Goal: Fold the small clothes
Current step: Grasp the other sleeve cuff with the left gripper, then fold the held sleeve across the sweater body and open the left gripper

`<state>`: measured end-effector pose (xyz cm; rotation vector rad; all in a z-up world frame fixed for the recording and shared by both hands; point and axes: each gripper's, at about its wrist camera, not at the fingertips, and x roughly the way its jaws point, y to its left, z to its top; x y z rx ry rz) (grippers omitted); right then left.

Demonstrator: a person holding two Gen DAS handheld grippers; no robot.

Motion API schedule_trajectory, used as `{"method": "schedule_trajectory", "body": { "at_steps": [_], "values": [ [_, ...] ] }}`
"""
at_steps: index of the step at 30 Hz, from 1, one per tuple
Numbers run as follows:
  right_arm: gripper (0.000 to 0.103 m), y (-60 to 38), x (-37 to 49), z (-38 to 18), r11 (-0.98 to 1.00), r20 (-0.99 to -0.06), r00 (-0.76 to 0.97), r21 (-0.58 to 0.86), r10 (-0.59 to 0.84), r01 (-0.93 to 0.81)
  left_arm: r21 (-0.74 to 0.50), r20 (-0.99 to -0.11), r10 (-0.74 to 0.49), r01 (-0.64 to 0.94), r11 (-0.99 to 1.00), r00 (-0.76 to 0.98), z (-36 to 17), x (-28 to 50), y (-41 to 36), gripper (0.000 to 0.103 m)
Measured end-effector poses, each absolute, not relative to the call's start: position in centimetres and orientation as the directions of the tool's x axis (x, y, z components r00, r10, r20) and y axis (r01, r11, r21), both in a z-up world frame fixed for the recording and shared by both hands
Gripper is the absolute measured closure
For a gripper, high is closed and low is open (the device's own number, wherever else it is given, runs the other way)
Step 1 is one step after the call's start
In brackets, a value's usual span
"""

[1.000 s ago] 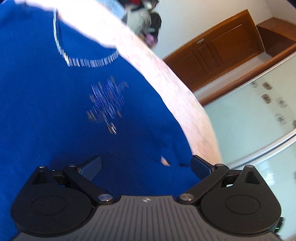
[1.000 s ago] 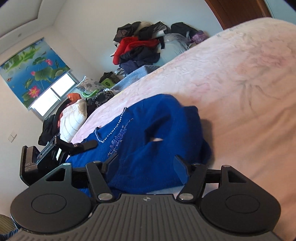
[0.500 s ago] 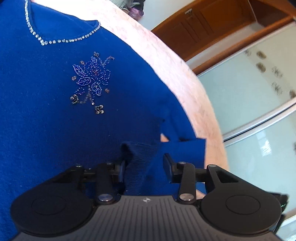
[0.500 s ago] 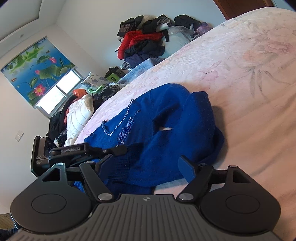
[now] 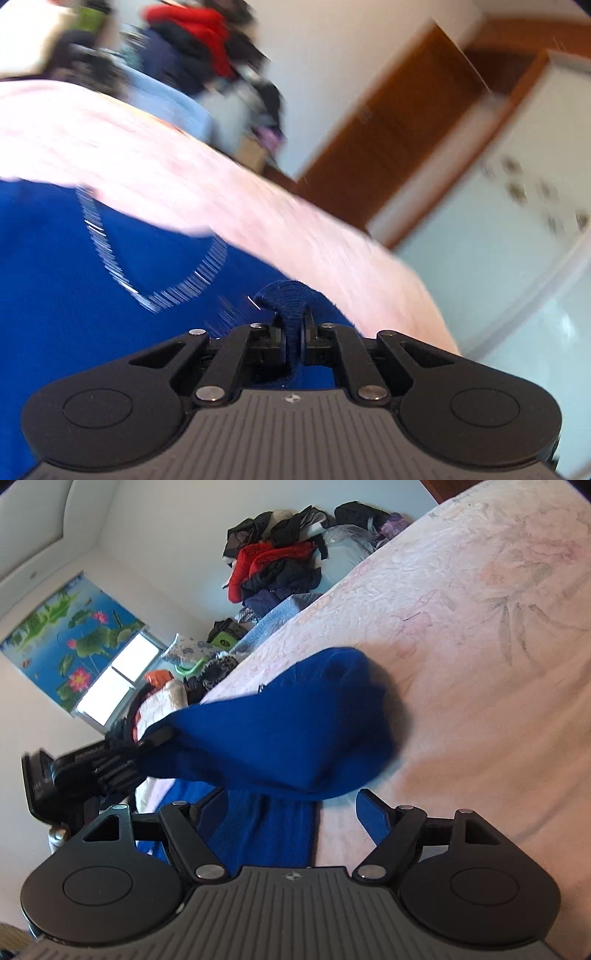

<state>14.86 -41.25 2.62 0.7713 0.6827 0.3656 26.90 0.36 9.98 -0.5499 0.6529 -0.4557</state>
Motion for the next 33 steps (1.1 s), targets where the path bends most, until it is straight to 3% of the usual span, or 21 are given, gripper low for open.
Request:
{"method": "schedule_trajectory", "body": {
  "at_steps": [3,7,12,18,24,28,30,31,32,33],
  "values": [
    [0.027,-42.0,16.2,2.8,0.655,-0.416,0.737,0.754,0.533,-0.048,-0.674,-0.453,-0.433,0.019,0.739,0.779,8.3,27.1,7.1,0.097],
    [0.027,-42.6,19.0,2.7,0.682,-0.461,0.73,0.731,0.505,-0.01,-0.666,-0.578,-0.302,-0.225,0.711,0.758,4.0,26.7,12.8,0.097],
    [0.027,-42.4,23.0,1.7,0.703,-0.515,0.705,0.71,0.489,0.031,-0.669,-0.568,-0.324,-0.195,0.717,0.757,4.1,25.1,12.4,0.097],
    [0.027,-40.2,26.9,1.7,0.732,-0.548,0.68,0.681,0.487,0.023,-0.704,-0.372,-0.302,-0.055,0.708,0.878,12.0,23.2,13.9,0.097],
    [0.027,-37.5,30.2,2.1,0.771,-0.57,0.669,0.637,0.477,-0.008,-0.579,-0.603,-0.299,-0.148,0.802,0.74,8.4,27.2,13.2,0.097],
    [0.027,-35.8,32.7,1.8,0.814,-0.62,0.64,0.581,0.453,-0.012,-0.567,-0.622,-0.288,-0.166,0.807,0.728,6.6,27.3,13.5,0.097],
    [0.038,-35.0,33.3,1.8,0.843,-0.633,0.643,0.537,0.43,-0.035,-0.561,-0.625,-0.279,-0.172,0.81,0.729,6.8,27.4,13.8,0.097],
    [0.07,-34.4,33.5,1.9,0.86,-0.644,0.639,0.507,0.419,-0.052,-0.556,-0.628,-0.276,-0.172,0.813,0.728,7.0,27.4,13.9,0.097],
    [0.092,-33.9,33.8,1.9,0.869,-0.662,0.618,0.49,0.424,-0.071,-0.552,-0.631,-0.275,-0.171,0.816,0.725,7.1,27.6,14.0,0.097],
    [0.093,-33.6,33.9,1.8,0.871,-0.674,0.598,0.485,0.433,-0.083,-0.547,-0.635,-0.273,-0.17,0.82,0.723,7.2,27.5,14.1,0.097]
  ]
}}
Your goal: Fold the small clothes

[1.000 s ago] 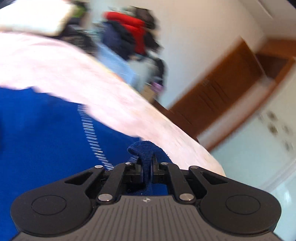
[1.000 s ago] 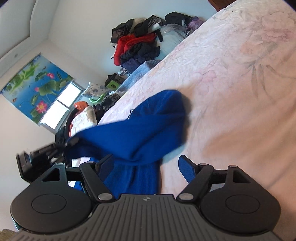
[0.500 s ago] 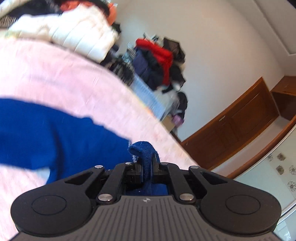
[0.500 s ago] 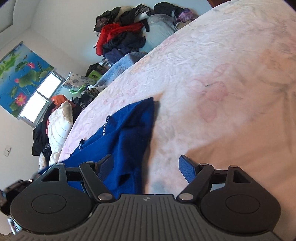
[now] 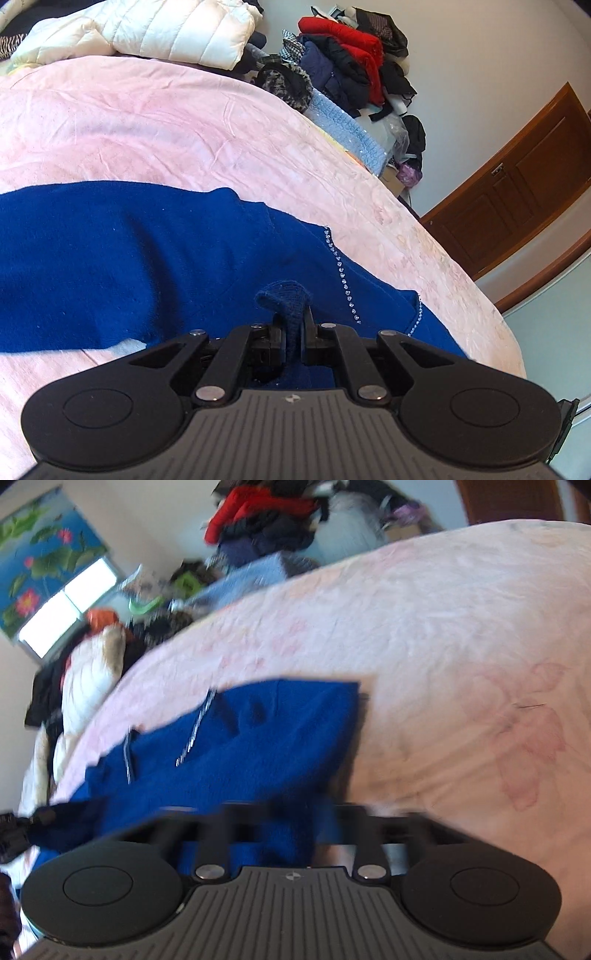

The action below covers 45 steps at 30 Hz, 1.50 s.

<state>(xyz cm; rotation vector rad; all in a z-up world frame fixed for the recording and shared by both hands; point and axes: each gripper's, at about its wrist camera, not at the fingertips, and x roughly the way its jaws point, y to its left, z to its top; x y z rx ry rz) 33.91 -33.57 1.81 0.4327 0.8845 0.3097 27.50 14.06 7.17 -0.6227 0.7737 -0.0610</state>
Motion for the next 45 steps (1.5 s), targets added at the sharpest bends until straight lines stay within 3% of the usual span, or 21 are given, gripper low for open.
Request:
{"method": "schedule_trajectory", "body": {
  "at_steps": [3,9,13,15,16,17,18,19,21,22,23,26,27,31,33,35,37,42,45],
  "values": [
    [0.094,-33.8,33.2,2.7,0.896,-0.667,0.629,0.429,0.399,-0.114,-0.538,-0.64,-0.262,-0.177,0.824,0.722,7.2,27.6,14.5,0.096],
    [0.093,-36.1,33.4,1.0,0.871,-0.667,0.616,0.488,0.419,-0.065,-0.467,-0.708,-0.213,-0.221,0.856,0.673,5.2,29.3,14.5,0.096],
    [0.062,-36.7,33.2,1.6,0.839,-0.649,0.626,0.545,0.433,-0.016,-0.475,-0.72,-0.222,-0.234,0.849,0.658,5.0,29.5,14.8,0.095],
    [0.056,-36.5,32.2,2.7,0.845,-0.624,0.66,0.534,0.419,-0.031,-0.475,-0.717,-0.226,-0.224,0.851,0.66,5.2,29.3,15.0,0.093],
    [0.049,-36.1,31.9,3.1,0.852,-0.62,0.659,0.521,0.426,-0.06,-0.467,-0.721,-0.223,-0.222,0.856,0.656,5.3,29.2,15.0,0.091],
    [0.039,-35.5,31.5,3.4,0.856,-0.626,0.644,0.51,0.439,-0.088,-0.463,-0.727,-0.223,-0.223,0.858,0.65,5.3,29.2,15.0,0.087],
    [0.037,-34.8,31.2,3.3,0.86,-0.642,0.622,0.5,0.449,-0.104,-0.462,-0.73,-0.226,-0.222,0.859,0.645,5.2,29.1,15.0,0.082],
    [0.039,-34.0,31.1,3.1,0.867,-0.666,0.594,0.484,0.451,-0.116,-0.461,-0.734,-0.231,-0.218,0.86,0.639,5.0,29.2,15.0,0.078],
    [0.055,-32.6,30.6,2.4,0.89,-0.698,0.571,0.434,0.432,-0.142,-0.447,-0.743,-0.221,-0.222,0.867,0.632,4.7,29.1,14.8,0.07],
    [0.083,-32.0,30.2,2.5,0.908,-0.702,0.587,0.385,0.403,-0.163,-0.423,-0.749,-0.196,-0.228,0.877,0.633,4.7,29.1,14.6,0.07],
    [0.09,-31.8,30.1,2.4,0.918,-0.717,0.58,0.356,0.387,-0.171,-0.384,-0.756,-0.158,-0.235,0.893,0.635,4.8,29.1,14.3,0.071],
    [0.091,-32.7,29.8,2.9,0.91,-0.709,0.58,0.381,0.401,-0.163,-0.282,-0.756,-0.07,-0.226,0.932,0.651,5.9,28.9,13.7,0.092],
    [0.092,-33.1,29.7,3.1,0.909,-0.708,0.582,0.385,0.401,-0.158,-0.259,-0.757,-0.055,-0.223,0.94,0.651,6.1,28.9,13.6,0.092],
    [0.092,-33.5,29.5,2.3,0.913,-0.717,0.575,0.379,0.393,-0.151,-0.166,-0.799,0.013,-0.242,0.956,0.601,4.3,29.7,13.2,0.093],
    [0.083,-33.2,29.5,2.3,0.911,-0.712,0.579,0.384,0.397,-0.152,-0.138,-0.781,0.039,-0.232,0.963,0.623,4.2,29.5,12.8,0.093],
    [0.06,-33.5,29.3,2.5,0.896,-0.696,0.586,0.423,0.415,-0.133,-0.15,-0.755,0.039,-0.231,0.961,0.654,4.8,28.7,12.6,0.092],
    [0.049,-33.6,28.5,3.3,0.89,-0.666,0.621,0.438,0.414,-0.123,-0.18,-0.723,0.014,-0.207,0.962,0.691,5.9,27.4,12.7,0.091],
    [0.051,-31.9,26.0,7.0,0.925,-0.54,0.762,0.319,0.357,-0.207,-0.297,-0.592,-0.004,-0.213,0.931,0.806,9.8,22.8,13.7,0.09],
    [0.046,-29.0,27.2,7.7,0.921,-0.553,0.738,0.272,0.386,-0.278,-0.319,-0.541,-0.077,-0.12,0.94,0.838,10.4,22.8,11.2,0.089]
  ]
}}
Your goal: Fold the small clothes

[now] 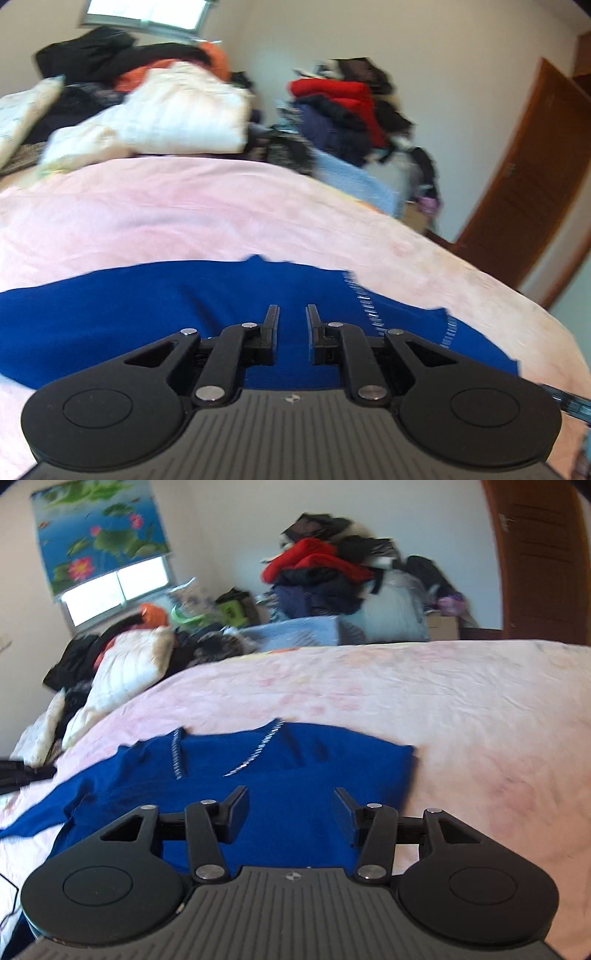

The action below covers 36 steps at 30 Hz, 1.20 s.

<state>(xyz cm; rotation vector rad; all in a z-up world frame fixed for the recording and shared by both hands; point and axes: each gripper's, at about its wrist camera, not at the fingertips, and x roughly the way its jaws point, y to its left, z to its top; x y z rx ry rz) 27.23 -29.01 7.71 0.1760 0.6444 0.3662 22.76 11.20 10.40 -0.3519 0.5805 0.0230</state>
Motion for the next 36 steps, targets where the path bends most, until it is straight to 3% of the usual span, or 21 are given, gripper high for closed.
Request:
{"method": "schedule_trajectory", "body": {
  "at_steps": [6,8,11,14,22,26,29,31,33,36],
  "values": [
    [0.046,-24.9,30.3,3.6,0.951,-0.65,0.695,0.191,0.308,-0.243,-0.199,-0.646,-0.101,-0.04,0.979,0.757,5.3,25.7,4.3,0.081],
    [0.039,-24.2,29.9,2.3,0.959,-0.654,0.702,0.167,0.281,-0.229,-0.175,-0.674,-0.089,-0.041,0.984,0.733,3.6,26.2,3.4,0.08],
    [0.025,-23.8,28.4,1.1,0.95,-0.594,0.745,0.135,0.305,-0.281,-0.147,-0.628,-0.076,-0.022,0.989,0.774,2.2,25.3,3.1,0.077],
    [0.017,-22.8,28.2,0.9,0.951,-0.6,0.747,0.083,0.287,-0.299,-0.159,-0.604,-0.083,-0.018,0.987,0.793,1.9,24.7,3.2,0.076],
    [0.015,-22.3,28.3,1.0,0.949,-0.605,0.743,0.067,0.284,-0.309,-0.168,-0.594,-0.134,0.041,0.985,0.793,1.9,24.8,2.6,0.047],
    [0.015,-22.4,28.3,0.9,0.949,-0.605,0.743,0.075,0.287,-0.305,-0.133,-0.594,-0.113,0.042,0.99,0.797,2.1,24.5,2.0,0.044],
    [0.015,-22.5,28.4,0.9,0.949,-0.604,0.742,0.083,0.291,-0.304,-0.134,-0.559,-0.053,-0.027,0.991,0.827,3.2,22.8,3.2,0.043],
    [0.015,-22.5,28.4,0.9,0.949,-0.604,0.742,0.084,0.29,-0.303,-0.196,-0.506,-0.049,-0.06,0.979,0.861,4.7,20.5,5.1,0.037],
    [0.015,-22.6,28.4,0.9,0.949,-0.604,0.742,0.084,0.291,-0.304,-0.292,-0.442,-0.039,-0.103,0.951,0.896,6.2,17.6,8.1,0.019],
    [0.015,-22.6,28.4,0.9,0.949,-0.603,0.742,0.087,0.293,-0.303,-0.387,-0.371,0.085,-0.237,0.891,0.925,8.1,13.0,13.9,0.011]
  ]
}}
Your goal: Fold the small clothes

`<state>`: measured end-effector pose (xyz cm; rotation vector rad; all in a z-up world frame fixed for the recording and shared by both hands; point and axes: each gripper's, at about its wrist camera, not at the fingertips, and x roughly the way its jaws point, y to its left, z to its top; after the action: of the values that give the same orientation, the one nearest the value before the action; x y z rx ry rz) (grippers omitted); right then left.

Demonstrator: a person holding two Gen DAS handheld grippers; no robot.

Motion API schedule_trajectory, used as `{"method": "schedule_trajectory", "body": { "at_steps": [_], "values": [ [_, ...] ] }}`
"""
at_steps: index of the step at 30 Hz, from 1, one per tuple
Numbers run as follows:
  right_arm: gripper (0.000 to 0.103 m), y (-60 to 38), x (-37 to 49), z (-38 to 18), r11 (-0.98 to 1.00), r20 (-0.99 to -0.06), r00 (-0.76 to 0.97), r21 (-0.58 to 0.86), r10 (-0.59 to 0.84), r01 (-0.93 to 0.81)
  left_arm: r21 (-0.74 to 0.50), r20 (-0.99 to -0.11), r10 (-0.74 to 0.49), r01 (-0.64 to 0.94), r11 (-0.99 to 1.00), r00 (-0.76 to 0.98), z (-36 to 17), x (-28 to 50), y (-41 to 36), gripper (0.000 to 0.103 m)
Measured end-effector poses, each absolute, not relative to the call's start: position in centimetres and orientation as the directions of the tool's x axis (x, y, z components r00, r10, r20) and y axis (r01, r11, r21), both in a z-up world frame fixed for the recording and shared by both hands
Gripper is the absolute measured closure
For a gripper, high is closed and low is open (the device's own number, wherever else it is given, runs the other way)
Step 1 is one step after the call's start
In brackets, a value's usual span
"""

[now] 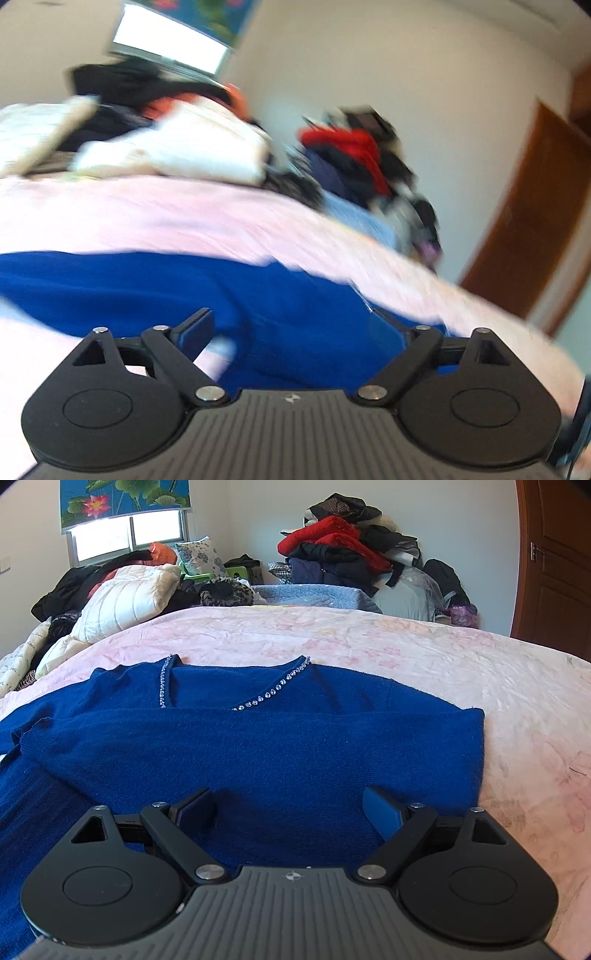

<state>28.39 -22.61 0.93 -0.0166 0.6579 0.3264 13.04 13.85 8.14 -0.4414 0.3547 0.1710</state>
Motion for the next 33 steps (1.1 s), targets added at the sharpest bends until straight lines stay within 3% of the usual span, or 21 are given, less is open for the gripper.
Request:
{"method": "schedule_trajectory", "body": {
  "at_steps": [5,8,13,22,23,24,26,27,29,30,31,33],
  "values": [
    [0.015,-22.6,28.4,1.0,0.949,-0.604,0.743,0.084,0.29,-0.303,-0.434,-0.371,0.379,-0.519,0.737,0.848,10.2,6.5,24.9,0.009],
    [0.015,-22.6,28.4,1.0,0.949,-0.604,0.742,0.085,0.291,-0.303,-0.457,-0.447,0.491,-0.662,0.594,0.748,10.5,4.6,30.8,0.008],
    [0.015,-22.6,28.4,1.0,0.95,-0.604,0.743,0.082,0.289,-0.303,-0.592,-0.577,0.462,-0.735,0.331,0.673,8.3,3.3,38.3,0.008],
    [0.015,-22.6,28.3,1.0,0.95,-0.604,0.743,0.081,0.288,-0.302,-0.529,-0.704,0.406,-0.812,0.247,0.582,4.5,5.6,41.3,0.009],
    [0.015,-22.6,28.3,1.0,0.95,-0.604,0.743,0.081,0.288,-0.302,-0.539,-0.704,0.403,-0.809,0.234,0.585,4.2,5.6,41.6,0.019],
    [0.015,-22.5,28.3,1.0,0.95,-0.605,0.743,0.081,0.287,-0.302,-0.543,-0.705,0.394,-0.806,0.234,0.589,4.1,5.6,41.8,0.041],
    [0.015,-22.5,28.3,1.0,0.95,-0.605,0.743,0.08,0.287,-0.302,-0.559,-0.71,0.358,-0.794,0.239,0.607,3.8,5.8,42.1,0.053],
    [0.014,-22.5,28.3,1.0,0.95,-0.605,0.743,0.081,0.287,-0.302,-0.564,-0.707,0.346,-0.787,0.251,0.617,3.8,6.0,42.0,0.067],
    [0.014,-22.5,28.3,1.0,0.95,-0.604,0.743,0.082,0.288,-0.302,-0.569,-0.697,0.339,-0.775,0.276,0.632,4.1,6.2,41.6,0.071],
    [0.014,-22.5,28.2,1.0,0.95,-0.604,0.743,0.082,0.288,-0.302,-0.569,-0.686,0.348,-0.769,0.292,0.639,4.4,6.2,41.2,0.086],
    [0.014,-22.5,28.2,1.0,0.95,-0.604,0.743,0.083,0.289,-0.302,-0.564,-0.673,0.358,-0.763,0.317,0.647,5.0,6.4,40.7,0.091],
    [0.014,-22.5,28.2,1.0,0.95,-0.604,0.743,0.082,0.288,-0.302,-0.565,-0.642,0.375,-0.743,0.358,0.669,6.1,6.6,39.7,0.095]
  ]
}}
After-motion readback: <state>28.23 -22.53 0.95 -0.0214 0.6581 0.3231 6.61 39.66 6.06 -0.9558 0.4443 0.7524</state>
